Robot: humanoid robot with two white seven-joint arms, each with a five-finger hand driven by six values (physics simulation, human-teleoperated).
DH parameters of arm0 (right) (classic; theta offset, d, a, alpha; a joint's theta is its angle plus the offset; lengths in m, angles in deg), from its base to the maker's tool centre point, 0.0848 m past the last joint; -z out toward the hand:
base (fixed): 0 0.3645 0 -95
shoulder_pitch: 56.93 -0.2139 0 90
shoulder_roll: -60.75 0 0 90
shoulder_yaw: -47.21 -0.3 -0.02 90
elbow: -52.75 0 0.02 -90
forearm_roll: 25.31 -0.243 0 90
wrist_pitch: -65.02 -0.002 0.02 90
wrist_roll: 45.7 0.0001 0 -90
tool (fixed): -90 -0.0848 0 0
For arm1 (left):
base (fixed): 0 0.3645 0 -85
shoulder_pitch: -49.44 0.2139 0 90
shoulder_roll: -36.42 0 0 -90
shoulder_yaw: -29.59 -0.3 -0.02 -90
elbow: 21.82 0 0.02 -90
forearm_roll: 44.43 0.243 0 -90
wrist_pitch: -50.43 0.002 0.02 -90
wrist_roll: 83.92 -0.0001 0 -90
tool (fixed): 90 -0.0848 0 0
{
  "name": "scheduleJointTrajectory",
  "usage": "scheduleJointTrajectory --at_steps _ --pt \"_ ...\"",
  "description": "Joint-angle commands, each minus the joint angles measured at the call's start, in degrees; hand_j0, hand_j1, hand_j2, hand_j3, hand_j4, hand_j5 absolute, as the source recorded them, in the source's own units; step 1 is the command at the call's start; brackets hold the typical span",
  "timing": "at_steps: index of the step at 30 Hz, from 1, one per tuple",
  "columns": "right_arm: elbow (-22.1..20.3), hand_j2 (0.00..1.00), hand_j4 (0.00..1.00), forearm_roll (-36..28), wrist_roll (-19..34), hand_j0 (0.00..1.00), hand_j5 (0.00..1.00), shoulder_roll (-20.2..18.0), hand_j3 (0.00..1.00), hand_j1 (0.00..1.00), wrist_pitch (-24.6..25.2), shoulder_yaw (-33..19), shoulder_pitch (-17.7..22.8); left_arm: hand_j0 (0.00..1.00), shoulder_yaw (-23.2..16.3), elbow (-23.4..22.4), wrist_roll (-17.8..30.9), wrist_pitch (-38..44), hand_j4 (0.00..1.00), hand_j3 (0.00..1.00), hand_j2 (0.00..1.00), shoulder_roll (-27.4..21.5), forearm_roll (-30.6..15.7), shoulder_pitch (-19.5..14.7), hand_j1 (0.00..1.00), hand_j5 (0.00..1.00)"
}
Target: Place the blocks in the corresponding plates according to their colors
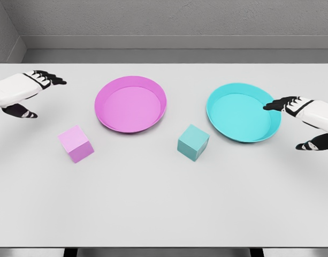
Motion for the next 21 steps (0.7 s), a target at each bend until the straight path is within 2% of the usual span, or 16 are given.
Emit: scheduleJointTrajectory --at_steps 1,4,5,7,8,10,11,15,17,19,21 --pt "-0.03 1.00 1.00 0.52 0.08 1.00 1.00 -0.11 1.00 1.00 0.07 -0.04 0.00 1.00 0.11 0.15 0.29 0.06 1.00 1.00 1.00 -0.07 -0.36 0.00 1.00 1.00" --pt "-0.03 1.00 1.00 0.44 0.25 1.00 1.00 -0.11 1.00 1.00 0.07 -0.22 -0.09 1.00 0.11 0.15 0.47 0.06 1.00 1.00 1.00 -0.25 -0.27 -0.09 1.00 1.00" --pt "-0.03 1.00 1.00 0.18 0.16 1.00 1.00 -0.11 1.00 1.00 0.24 -0.22 -0.17 1.00 0.02 0.33 1.34 0.06 1.00 1.00 1.00 -1.83 -0.27 -0.09 1.00 1.00" --pt "-0.03 1.00 1.00 0.09 0.16 1.00 1.00 -0.02 1.00 1.00 0.60 0.13 -0.61 1.00 0.02 2.08 6.00 0.06 1.00 1.00 1.00 -2.97 1.22 0.52 1.00 1.00" --pt "0.06 1.00 1.00 0.09 0.16 1.00 1.00 -0.02 1.00 1.00 0.86 1.27 -1.93 1.00 0.11 4.45 8.20 0.06 1.00 1.00 1.00 -4.02 2.28 1.23 1.00 1.00" --pt "0.94 1.00 1.00 0.70 0.16 1.00 1.00 1.56 1.00 1.00 2.09 9.96 -11.06 1.00 0.11 8.32 8.90 0.06 1.00 1.00 1.00 -5.43 2.81 3.25 1.00 1.00" --pt "1.29 1.00 1.00 0.79 0.25 1.00 1.00 1.91 1.00 1.00 2.18 13.48 -13.97 1.00 0.02 8.68 8.90 0.06 1.00 1.00 1.00 -5.52 3.60 3.25 1.00 1.00" --pt "1.03 1.00 1.00 0.88 4.58 1.00 1.00 4.02 1.00 1.00 4.11 18.58 -19.77 1.00 -0.07 12.28 8.82 0.06 1.00 1.00 1.00 -5.43 4.39 4.13 1.00 1.00" --pt "1.12 1.00 1.00 0.97 4.58 1.00 1.00 5.95 1.00 1.00 6.13 23.07 -24.78 1.00 -0.07 15.00 8.82 0.06 1.00 1.00 1.00 -5.35 4.30 5.62 1.00 1.00" --pt "1.20 1.00 1.00 0.97 4.58 1.00 1.00 7.27 1.00 1.00 8.68 25.79 -27.77 1.00 -0.07 15.53 8.73 0.06 1.00 1.00 1.00 -5.26 4.30 5.71 1.00 1.00" --pt "1.29 1.00 1.00 4.30 4.58 1.00 1.00 9.73 1.00 1.00 11.76 29.22 -31.46 1.00 -0.42 16.85 8.73 0.06 1.00 1.00 1.00 -5.08 4.39 6.06 1.00 1.00"
